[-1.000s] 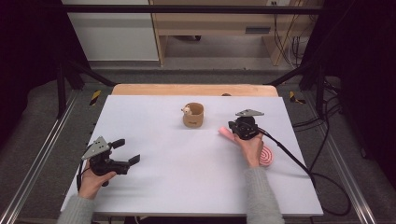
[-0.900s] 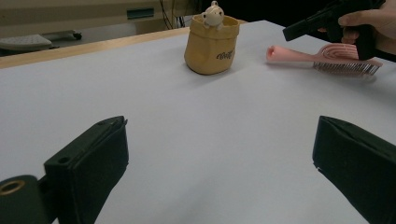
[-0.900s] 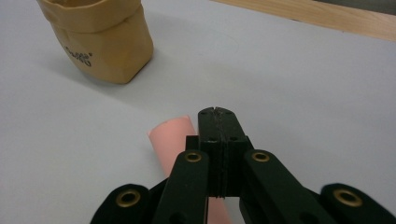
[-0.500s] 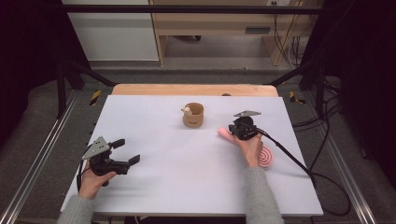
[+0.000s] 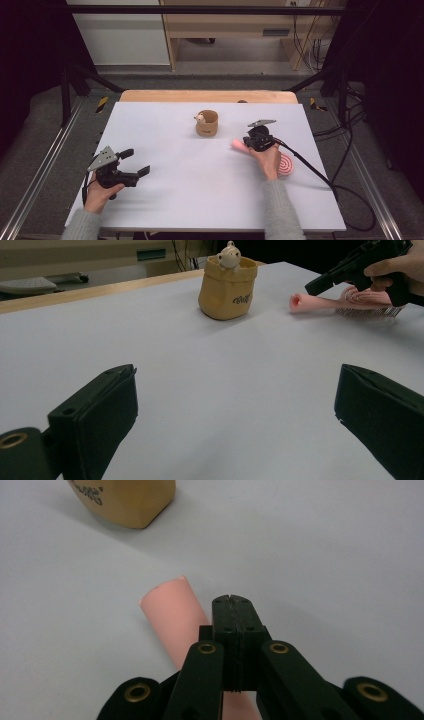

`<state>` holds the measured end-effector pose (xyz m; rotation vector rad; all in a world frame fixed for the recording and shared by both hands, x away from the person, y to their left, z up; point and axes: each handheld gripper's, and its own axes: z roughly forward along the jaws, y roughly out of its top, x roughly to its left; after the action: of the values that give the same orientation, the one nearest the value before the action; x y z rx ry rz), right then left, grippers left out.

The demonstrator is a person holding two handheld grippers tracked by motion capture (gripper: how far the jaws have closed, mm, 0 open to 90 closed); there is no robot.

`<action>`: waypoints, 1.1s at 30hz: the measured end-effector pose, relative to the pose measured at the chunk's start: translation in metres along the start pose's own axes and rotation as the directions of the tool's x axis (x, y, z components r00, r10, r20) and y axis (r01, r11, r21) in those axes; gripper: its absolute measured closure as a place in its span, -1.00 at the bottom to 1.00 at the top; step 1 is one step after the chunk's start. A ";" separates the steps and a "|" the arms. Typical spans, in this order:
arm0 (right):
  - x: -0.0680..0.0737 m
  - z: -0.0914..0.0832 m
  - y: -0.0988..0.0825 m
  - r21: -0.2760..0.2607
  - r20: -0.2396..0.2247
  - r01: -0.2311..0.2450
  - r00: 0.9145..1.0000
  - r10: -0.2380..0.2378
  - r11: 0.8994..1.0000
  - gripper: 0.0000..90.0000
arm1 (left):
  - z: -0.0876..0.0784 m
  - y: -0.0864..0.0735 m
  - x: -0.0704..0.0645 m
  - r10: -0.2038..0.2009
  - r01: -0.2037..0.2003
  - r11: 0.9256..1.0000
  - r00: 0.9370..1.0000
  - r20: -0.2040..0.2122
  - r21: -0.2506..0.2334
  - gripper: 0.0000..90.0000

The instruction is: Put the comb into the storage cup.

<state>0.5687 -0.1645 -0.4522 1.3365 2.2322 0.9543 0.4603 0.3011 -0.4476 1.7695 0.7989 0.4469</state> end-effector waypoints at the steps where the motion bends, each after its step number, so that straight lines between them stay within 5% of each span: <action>1: 0.000 -0.001 -0.001 0.007 -0.006 0.014 1.000 -0.014 1.000 1.00 | 0.000 0.000 0.000 0.000 0.000 1.000 1.000 -0.001 0.000 -0.92; 33: 0.023 -0.017 -0.018 0.048 -0.123 0.097 0.988 -0.091 0.994 1.00 | 0.000 0.000 -0.001 0.004 -0.004 1.000 1.000 -0.003 0.002 -0.92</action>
<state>0.5356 -0.1569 -0.4523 1.2135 2.4045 0.9711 0.4599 0.3003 -0.4476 1.7727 0.7978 0.4516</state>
